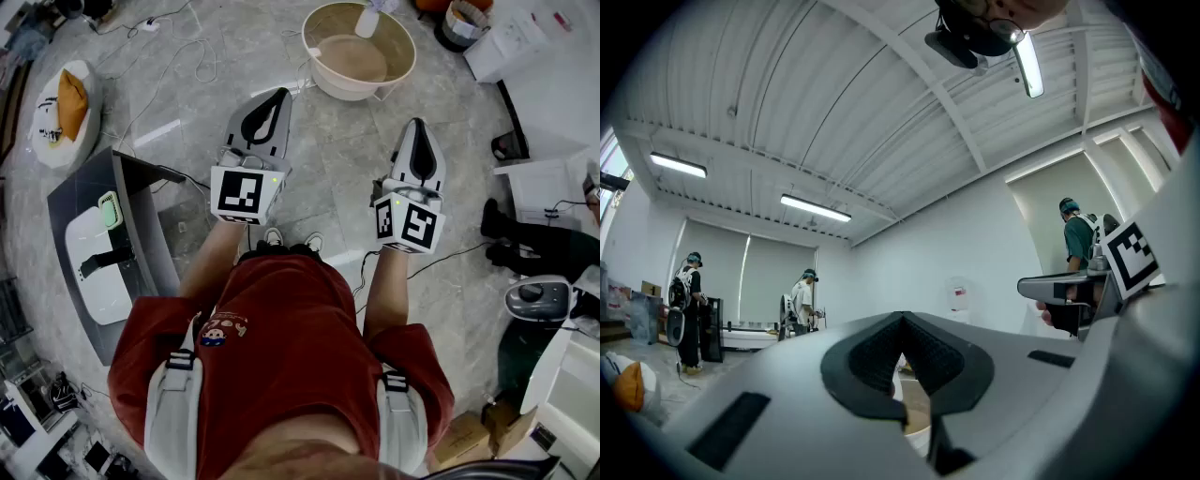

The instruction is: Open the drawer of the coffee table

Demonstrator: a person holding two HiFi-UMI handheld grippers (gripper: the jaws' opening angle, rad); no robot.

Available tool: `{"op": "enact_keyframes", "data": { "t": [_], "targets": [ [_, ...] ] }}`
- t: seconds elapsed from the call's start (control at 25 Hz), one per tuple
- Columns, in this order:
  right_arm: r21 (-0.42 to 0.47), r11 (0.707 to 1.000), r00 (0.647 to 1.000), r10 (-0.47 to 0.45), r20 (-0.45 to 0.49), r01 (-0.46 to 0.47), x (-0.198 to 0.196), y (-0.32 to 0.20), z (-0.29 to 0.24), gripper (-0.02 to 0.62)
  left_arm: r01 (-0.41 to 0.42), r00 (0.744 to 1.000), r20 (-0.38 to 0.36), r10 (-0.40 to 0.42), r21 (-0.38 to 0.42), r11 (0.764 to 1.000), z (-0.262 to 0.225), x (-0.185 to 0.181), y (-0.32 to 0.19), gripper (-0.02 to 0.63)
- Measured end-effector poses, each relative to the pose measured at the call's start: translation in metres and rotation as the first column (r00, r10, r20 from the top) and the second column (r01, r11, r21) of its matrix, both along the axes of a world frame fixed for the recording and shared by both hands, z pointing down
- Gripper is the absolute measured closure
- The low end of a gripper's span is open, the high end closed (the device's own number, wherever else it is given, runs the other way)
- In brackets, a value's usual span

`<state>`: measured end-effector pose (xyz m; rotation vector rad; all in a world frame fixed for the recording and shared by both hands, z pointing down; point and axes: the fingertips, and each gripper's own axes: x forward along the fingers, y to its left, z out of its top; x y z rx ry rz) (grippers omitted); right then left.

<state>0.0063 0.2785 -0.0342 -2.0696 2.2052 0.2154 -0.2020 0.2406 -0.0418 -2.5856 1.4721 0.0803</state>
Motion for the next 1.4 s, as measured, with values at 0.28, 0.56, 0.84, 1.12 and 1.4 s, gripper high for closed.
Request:
{"op": "enact_keyframes", "data": {
  "t": [0.28, 0.56, 0.84, 1.12, 1.4],
  "targets": [
    [0.001, 1.0, 1.0, 0.007, 0.003, -0.007, 0.016, 0.008, 0.002, 0.574, -0.015, 1.0, 0.009, 0.015, -0.016, 1.0, 0.004, 0.019, 0.006, 0.594],
    [0.011, 1.0, 1.0, 0.019, 0.018, -0.019, 0.041, 0.012, 0.002, 0.574, -0.021, 1.0, 0.019, 0.021, -0.001, 1.0, 0.002, 0.045, 0.006, 0.592],
    [0.021, 1.0, 0.999, 0.021, 0.05, -0.022, 0.079, 0.018, 0.01, 0.574, -0.058, 0.998, 0.028, 0.059, -0.024, 0.998, 0.013, 0.092, 0.006, 0.594],
    [-0.003, 1.0, 0.997, 0.026, 0.077, -0.026, 0.118, 0.016, 0.027, 0.574, -0.078, 0.996, 0.036, 0.08, -0.038, 0.996, 0.023, 0.134, 0.001, 0.594],
    [-0.031, 0.999, 0.995, 0.024, 0.096, -0.021, 0.12, -0.014, 0.04, 0.574, -0.079, 0.996, 0.034, 0.082, -0.065, 0.995, 0.039, 0.138, -0.025, 0.594]
  ]
}}
